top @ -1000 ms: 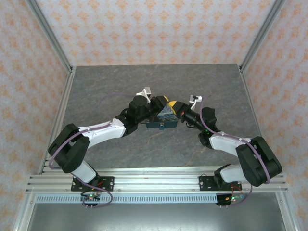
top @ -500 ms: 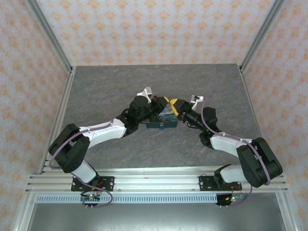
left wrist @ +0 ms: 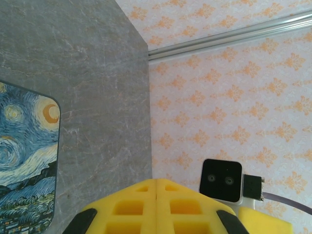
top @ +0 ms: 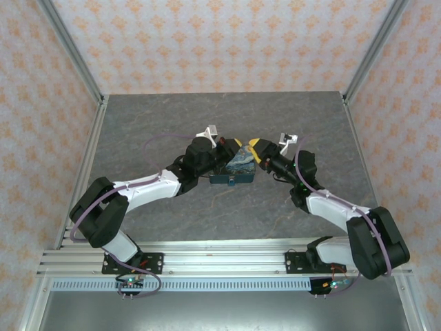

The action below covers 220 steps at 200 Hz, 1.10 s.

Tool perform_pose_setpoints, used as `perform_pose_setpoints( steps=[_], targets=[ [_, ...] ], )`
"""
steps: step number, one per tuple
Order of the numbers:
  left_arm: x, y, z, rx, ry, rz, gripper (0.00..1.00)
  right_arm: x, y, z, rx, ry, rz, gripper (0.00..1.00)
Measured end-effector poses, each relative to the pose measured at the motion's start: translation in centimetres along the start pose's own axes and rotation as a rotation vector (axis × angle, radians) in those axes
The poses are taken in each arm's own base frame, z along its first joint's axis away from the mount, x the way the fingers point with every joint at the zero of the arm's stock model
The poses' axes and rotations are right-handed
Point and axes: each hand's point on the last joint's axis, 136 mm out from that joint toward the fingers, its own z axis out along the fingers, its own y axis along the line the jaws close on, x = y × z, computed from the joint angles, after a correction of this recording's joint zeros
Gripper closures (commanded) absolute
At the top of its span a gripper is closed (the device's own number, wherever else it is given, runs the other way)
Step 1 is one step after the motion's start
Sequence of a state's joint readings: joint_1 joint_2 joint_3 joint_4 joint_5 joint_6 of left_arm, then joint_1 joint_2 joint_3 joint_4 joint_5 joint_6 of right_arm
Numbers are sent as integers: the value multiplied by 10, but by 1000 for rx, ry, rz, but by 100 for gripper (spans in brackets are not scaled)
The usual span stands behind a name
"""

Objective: Unlock the padlock with the key

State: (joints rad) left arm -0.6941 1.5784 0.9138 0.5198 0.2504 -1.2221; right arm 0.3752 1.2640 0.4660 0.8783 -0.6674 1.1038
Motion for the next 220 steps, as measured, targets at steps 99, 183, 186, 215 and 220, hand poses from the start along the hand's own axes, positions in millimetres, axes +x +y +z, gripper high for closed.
perform_pose_setpoints(
  steps=[99,183,186,215,220],
  targets=[
    [-4,-10,1,16,-9,1,100,18,-5,15,-13,75,9,52],
    [-4,-10,5,14,-8,1,100,21,-2,15,-31,79,1,67],
    [-4,-10,5,15,-9,1,100,21,-2,15,-30,79,1,68],
    [-4,-10,5,15,-9,1,100,22,-3,14,-32,81,0,71],
    [-4,-10,5,15,-9,1,100,22,-3,14,-31,81,1,72]
  ],
)
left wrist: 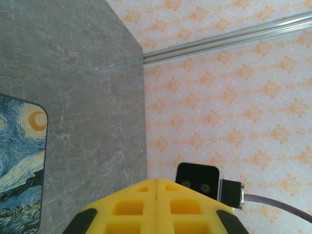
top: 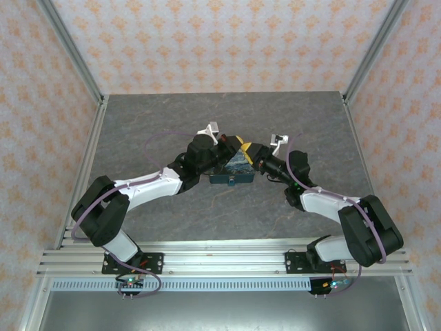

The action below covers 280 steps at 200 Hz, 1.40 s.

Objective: Unlock the padlock with the key

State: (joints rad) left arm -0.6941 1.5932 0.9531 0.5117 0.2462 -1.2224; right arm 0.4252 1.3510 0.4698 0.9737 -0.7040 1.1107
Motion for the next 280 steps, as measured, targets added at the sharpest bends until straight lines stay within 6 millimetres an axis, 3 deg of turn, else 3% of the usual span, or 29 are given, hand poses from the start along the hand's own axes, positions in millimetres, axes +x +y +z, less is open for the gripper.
perform_pose_setpoints(
  steps=[136,280],
  targets=[
    [-2,2,0,-12,-15,0,100,0,-3,-2,4,-7,8,100],
    [3,15,-8,-18,-33,-33,100,2,-11,-5,20,-11,51,100]
  ],
)
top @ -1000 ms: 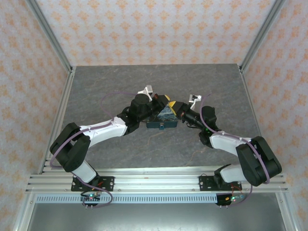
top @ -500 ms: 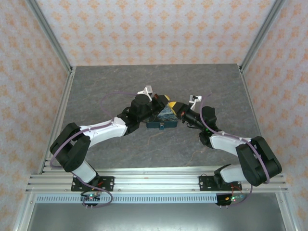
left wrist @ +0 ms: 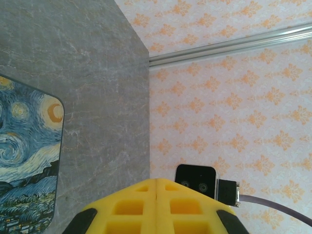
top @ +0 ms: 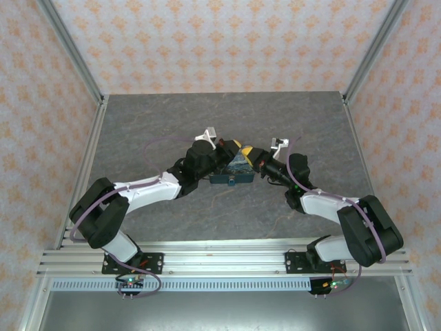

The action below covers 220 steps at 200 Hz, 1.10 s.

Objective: Unlock the padlock with the key

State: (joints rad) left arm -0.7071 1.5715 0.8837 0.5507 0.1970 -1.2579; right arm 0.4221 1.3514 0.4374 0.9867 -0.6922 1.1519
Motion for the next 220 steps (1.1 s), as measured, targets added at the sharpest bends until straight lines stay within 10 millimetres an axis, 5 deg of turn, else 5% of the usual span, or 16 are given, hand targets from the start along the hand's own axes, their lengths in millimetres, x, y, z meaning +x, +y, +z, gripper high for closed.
perform_pose_setpoints(
  steps=[36,53,65,77,132,169,220],
  targets=[
    [0,0,0,1,-1,1,99,0,0,0,-1,0,0,100],
    [0,1,-1,-5,1,6,79,0,0,0,0,0,0,100],
    [-1,3,-3,-22,-3,18,46,-2,-1,0,2,-9,0,100],
    [-6,7,-6,-48,-13,30,30,-9,-3,-3,9,-34,1,100],
    [-29,10,-52,-206,-36,178,0,-22,-23,-10,86,-69,3,100],
    [-28,37,-73,-462,19,335,0,-25,-37,-2,148,-51,7,100],
    [17,125,-107,-637,177,457,6,-27,-57,9,213,-29,27,100]
  ],
)
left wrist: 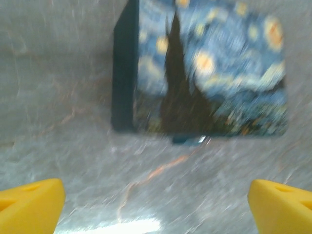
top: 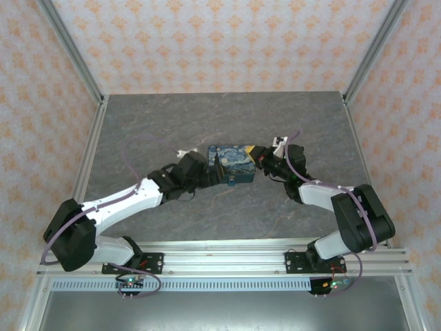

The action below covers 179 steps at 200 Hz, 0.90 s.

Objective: Unlock the padlock with the key

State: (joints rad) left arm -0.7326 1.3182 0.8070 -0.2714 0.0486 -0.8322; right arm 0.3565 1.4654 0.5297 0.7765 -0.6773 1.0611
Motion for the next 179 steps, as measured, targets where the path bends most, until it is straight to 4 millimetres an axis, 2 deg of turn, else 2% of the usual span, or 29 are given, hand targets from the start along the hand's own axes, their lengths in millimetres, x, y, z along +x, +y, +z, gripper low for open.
perform_pose_setpoints(
  steps=[16,28,79,142,179],
  targets=[
    [22,7,5,15,32,51,9,1,-5,1,16,5,7,100],
    [29,7,9,35,37,74,11,1,-7,3,25,7,8,100],
    [33,-13,34,138,16,134,17,3,-28,10,73,22,32,100],
    [46,-18,69,172,29,185,25,6,-50,15,122,37,59,100],
    [49,-19,89,169,29,219,29,3,-45,20,112,34,54,100]
  ],
)
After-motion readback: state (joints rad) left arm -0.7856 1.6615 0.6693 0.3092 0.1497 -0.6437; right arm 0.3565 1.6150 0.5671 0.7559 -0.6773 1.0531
